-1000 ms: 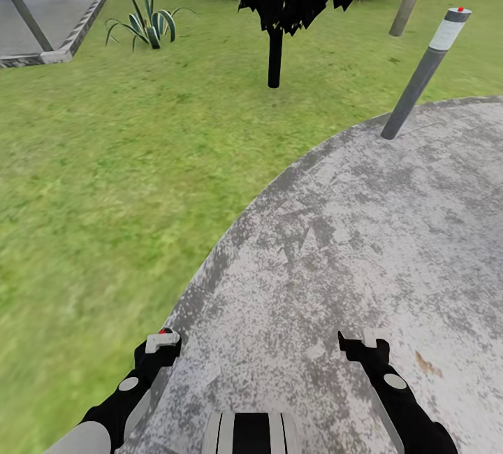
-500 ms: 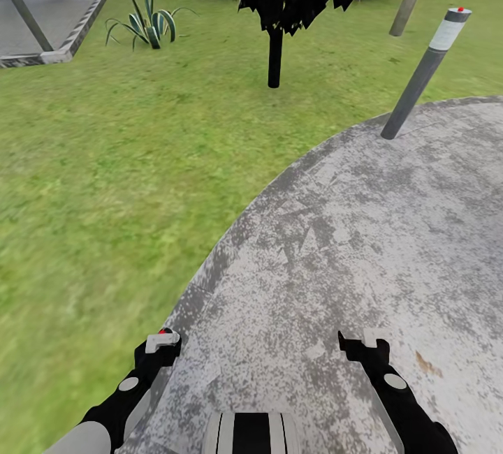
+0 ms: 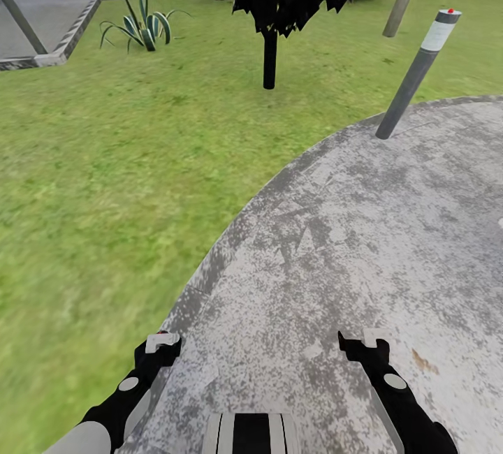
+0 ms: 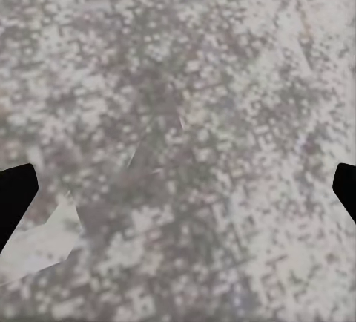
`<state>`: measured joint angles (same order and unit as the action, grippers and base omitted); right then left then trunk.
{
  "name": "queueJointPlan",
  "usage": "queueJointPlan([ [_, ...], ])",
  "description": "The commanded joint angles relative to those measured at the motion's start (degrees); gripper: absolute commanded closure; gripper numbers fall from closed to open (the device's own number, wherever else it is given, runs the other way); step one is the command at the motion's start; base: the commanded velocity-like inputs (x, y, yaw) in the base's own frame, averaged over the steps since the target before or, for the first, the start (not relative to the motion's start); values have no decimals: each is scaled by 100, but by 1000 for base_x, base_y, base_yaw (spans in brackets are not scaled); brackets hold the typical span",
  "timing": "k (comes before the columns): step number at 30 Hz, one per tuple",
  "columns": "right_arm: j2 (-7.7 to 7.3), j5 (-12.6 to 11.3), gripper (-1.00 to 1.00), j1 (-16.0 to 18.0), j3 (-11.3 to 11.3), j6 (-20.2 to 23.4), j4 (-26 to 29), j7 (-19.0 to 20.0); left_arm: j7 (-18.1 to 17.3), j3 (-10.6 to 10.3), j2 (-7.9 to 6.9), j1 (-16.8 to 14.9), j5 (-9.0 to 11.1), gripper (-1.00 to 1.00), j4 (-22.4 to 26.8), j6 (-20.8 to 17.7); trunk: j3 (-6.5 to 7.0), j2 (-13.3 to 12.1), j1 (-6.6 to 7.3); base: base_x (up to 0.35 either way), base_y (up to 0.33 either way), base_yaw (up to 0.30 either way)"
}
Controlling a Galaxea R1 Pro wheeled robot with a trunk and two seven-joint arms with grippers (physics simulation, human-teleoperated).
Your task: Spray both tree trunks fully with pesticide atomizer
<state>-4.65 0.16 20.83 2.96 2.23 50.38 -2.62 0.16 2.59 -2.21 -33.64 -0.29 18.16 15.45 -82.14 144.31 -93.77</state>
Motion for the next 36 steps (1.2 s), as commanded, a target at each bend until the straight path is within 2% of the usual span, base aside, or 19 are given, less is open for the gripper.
queueJointPlan([
  [1, -1, 2, -100, 0, -6, 23, 7, -19, 2, 13, 2, -3, -1, -100, -5, 19, -3, 1, 1, 6, 0, -1],
  [36, -1, 2, -100, 0, -5, 23, 7, -19, 2, 13, 2, -3, 2, -100, -13, 19, 68, 1, 1, 6, 8, -9],
])
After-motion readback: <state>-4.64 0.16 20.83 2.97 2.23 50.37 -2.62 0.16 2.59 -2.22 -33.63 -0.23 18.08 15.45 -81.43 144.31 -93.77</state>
